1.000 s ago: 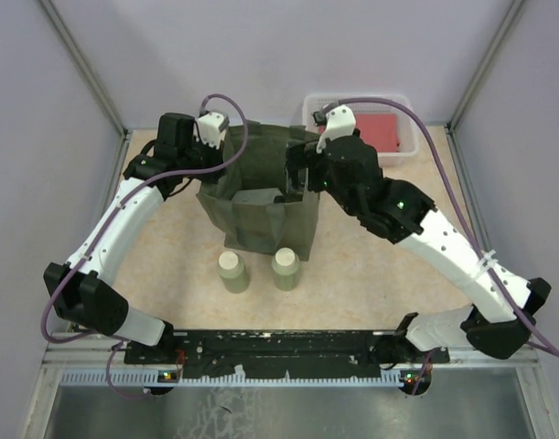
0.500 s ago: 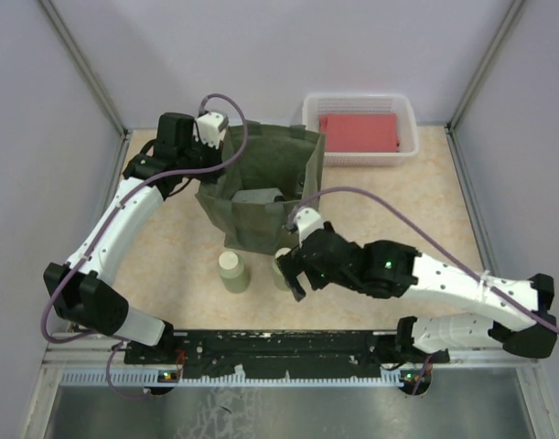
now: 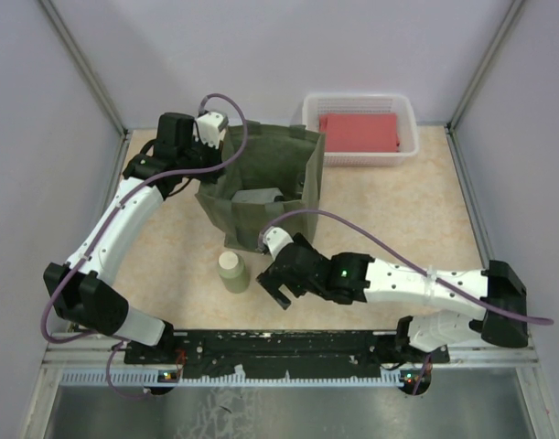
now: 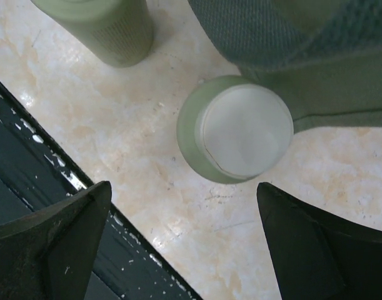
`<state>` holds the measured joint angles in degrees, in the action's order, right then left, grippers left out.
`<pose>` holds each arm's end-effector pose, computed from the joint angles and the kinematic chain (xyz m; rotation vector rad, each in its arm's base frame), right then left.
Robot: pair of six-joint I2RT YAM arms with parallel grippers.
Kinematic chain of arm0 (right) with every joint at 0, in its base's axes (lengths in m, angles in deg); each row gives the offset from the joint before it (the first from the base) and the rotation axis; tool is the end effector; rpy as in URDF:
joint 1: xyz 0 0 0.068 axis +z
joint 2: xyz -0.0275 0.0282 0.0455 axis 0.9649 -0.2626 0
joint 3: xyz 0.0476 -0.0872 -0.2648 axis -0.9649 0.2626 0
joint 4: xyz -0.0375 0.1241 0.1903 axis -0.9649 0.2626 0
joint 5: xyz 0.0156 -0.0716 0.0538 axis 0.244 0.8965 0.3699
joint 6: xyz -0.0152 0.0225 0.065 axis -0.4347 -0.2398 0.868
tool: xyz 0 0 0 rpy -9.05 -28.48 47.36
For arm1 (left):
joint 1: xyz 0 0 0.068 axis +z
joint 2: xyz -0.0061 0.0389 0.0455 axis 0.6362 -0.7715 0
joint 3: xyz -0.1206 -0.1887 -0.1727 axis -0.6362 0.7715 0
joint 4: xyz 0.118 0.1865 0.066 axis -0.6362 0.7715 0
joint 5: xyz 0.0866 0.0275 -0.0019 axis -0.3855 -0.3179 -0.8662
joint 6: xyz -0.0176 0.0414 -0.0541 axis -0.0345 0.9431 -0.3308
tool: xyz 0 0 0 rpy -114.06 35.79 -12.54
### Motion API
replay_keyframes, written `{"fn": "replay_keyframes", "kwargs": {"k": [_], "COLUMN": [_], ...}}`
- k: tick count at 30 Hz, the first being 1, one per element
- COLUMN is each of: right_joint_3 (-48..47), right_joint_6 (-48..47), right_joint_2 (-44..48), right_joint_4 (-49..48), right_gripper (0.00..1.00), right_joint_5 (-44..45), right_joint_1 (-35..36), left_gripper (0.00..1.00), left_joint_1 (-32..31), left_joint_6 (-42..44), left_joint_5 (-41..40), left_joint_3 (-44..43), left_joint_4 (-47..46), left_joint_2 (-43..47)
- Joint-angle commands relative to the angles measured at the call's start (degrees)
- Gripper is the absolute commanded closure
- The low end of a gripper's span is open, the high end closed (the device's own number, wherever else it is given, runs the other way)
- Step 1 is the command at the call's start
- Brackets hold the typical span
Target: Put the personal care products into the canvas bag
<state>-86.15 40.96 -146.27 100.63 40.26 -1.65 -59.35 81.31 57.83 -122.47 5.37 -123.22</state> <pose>0.0869 0.2207 0.2760 -1.0196 2.1601 0.3290 0.2870 -0.1135 0.3726 0.5863 2.1294 -0.3110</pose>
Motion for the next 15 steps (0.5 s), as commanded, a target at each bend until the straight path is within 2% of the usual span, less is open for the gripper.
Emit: {"fn": "replay_keyframes", "kwargs": {"k": [1, 9, 15], "right_joint_3": [0.72, 3.17, 3.33], "right_joint_6": [-6.21, -9.12, -11.05], "right_joint_2": [-1.42, -2.98, -4.74], "right_joint_4": [-8.88, -12.06, -14.3], "right_gripper": [0.01, 0.01, 0.01], "right_joint_5": [0.38, -2.19, -3.49], "right_joint_1": [-0.25, -6.41, -7.53], "left_gripper": [1.0, 1.0, 1.0], "left_joint_1": [0.33, 0.32, 0.32], "left_joint_6": [-0.03, 0.14, 0.07], "left_joint_5": [0.25, -0.68, -0.8], "left_joint_3": [-1.08, -0.79, -1.0], "left_joint_4": [0.11, 0.42, 0.49], "left_joint_2": [1.59, 2.11, 1.78]}}
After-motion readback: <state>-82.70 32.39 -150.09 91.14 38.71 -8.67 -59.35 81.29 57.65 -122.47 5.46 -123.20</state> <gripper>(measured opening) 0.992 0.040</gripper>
